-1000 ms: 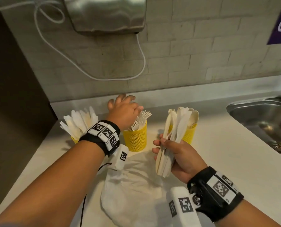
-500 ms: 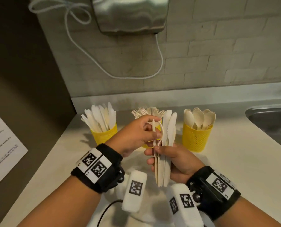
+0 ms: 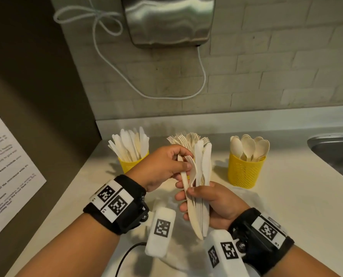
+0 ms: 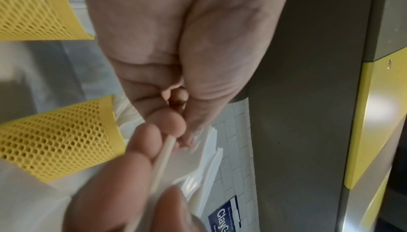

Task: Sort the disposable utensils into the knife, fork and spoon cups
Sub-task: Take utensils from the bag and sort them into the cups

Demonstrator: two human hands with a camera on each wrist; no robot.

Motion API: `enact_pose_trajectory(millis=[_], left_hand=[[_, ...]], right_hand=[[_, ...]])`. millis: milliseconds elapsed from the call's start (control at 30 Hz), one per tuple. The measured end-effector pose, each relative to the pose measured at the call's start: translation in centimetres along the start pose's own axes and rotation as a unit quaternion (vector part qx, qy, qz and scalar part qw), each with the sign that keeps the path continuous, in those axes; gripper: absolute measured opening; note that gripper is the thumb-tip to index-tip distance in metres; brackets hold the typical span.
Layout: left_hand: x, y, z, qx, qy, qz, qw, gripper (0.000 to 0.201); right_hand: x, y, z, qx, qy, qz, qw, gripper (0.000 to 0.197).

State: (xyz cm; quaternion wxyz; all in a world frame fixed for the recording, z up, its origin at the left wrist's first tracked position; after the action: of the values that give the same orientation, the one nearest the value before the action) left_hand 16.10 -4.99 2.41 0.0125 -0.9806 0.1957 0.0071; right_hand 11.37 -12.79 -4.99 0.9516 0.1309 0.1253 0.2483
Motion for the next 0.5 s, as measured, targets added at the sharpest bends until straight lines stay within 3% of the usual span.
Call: enact_pose_trajectory(millis=[167, 233, 333, 400, 500], left_hand=[[-0.3, -3.6, -4.3, -0.044, 0.092, -0.099, 0.990, 0.023], [-1.4, -6.9, -7.9, -0.036, 0.175, -0.185, 0.966, 0.021], [-4.1, -11.8, -12.3, 0.070, 0.269, -0.308, 0.910, 0.013], [-4.6, -14.0, -12.7, 0.159, 0.269, -0.356, 0.881, 0.018], [-1.8, -15.8, -9.2, 0.266, 0.183, -0.366, 0.873, 0.029]], right_hand=[[-0.3, -1.1, -0.1, 0.040, -0.001, -0.035, 0.999, 0.021], [-0.4, -1.9, -0.2, 0.044, -0.001, -0.056, 0.997, 0.019], [-0.6, -2.3, -0.3, 0.048, -0.003, -0.068, 0.997, 0.022], [-0.8, -2.3, -0.3, 0.047, -0.003, -0.069, 0.997, 0.025], [-0.8, -2.0, -0.3, 0.042, -0.003, -0.068, 0.997, 0.025]])
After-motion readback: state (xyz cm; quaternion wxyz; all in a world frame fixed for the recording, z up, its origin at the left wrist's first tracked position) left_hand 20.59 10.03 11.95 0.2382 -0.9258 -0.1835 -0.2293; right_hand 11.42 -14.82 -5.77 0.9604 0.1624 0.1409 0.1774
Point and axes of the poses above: each hand's wrist, its own x-axis towards the middle knuckle, its own y-axis out of the palm, z = x × y, the point moved 8 cm from there along x, towards the middle knuckle, and after that the axes turned 15 degrees about -x, right-handed, at the moved point
